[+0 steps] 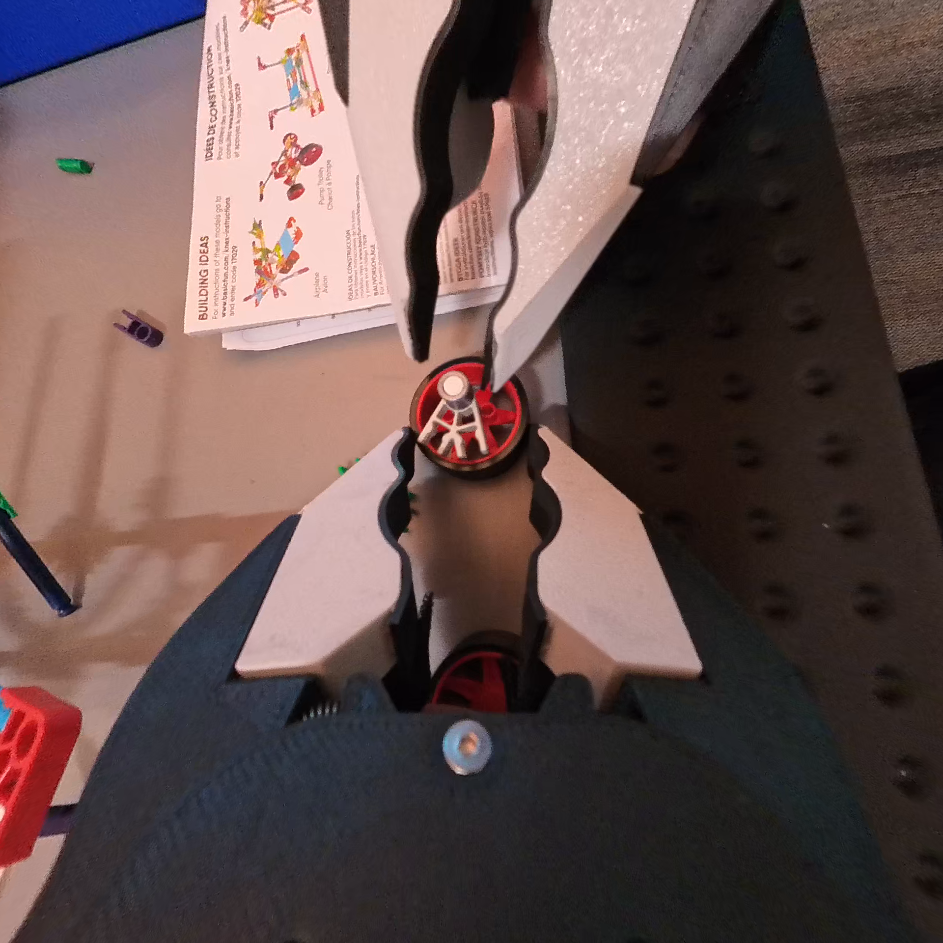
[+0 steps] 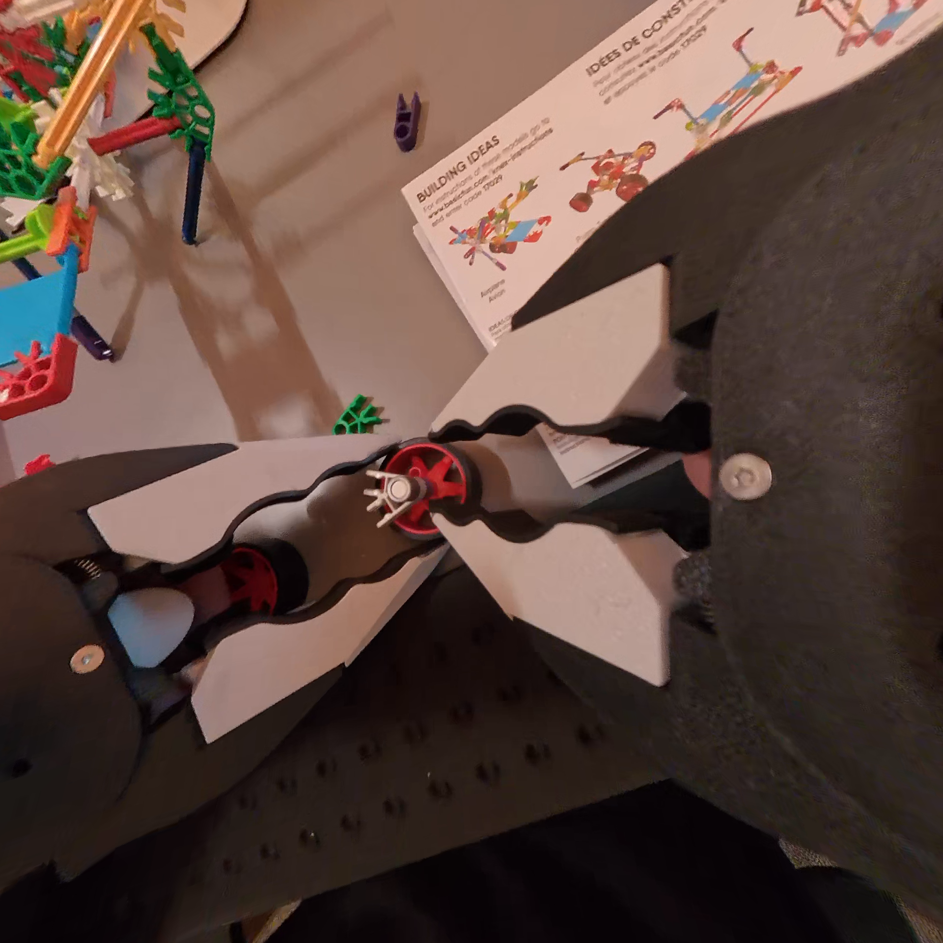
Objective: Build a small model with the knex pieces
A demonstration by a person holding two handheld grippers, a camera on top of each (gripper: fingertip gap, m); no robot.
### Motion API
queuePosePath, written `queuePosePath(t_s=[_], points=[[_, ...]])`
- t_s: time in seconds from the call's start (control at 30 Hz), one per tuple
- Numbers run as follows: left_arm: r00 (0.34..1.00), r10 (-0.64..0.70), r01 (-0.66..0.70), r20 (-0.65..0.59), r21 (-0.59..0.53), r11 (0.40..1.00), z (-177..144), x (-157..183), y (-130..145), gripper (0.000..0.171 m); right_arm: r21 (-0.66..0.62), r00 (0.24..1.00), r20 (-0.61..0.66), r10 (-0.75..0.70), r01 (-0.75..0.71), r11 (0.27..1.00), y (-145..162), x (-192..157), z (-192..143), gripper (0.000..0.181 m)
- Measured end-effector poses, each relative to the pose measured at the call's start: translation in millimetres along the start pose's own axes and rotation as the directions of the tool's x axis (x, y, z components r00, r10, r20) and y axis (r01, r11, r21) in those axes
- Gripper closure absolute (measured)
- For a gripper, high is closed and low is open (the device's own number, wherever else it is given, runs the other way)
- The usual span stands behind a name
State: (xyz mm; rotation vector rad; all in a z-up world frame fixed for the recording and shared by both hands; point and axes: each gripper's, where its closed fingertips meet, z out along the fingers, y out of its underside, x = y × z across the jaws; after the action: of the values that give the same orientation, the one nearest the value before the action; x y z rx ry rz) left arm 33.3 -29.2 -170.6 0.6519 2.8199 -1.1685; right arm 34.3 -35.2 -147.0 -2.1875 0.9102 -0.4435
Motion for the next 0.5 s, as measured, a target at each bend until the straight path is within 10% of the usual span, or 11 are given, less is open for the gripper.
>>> queuePosePath(t_s=[0.5], points=[[1.000,0.018,-0.019,0.019,0.010,1.000,0.0,-3.8,-0.4,0.127,0.012,0.999,-0.023,-0.030,0.030,0.999,-5.2,-2.3,10.0,0.174]])
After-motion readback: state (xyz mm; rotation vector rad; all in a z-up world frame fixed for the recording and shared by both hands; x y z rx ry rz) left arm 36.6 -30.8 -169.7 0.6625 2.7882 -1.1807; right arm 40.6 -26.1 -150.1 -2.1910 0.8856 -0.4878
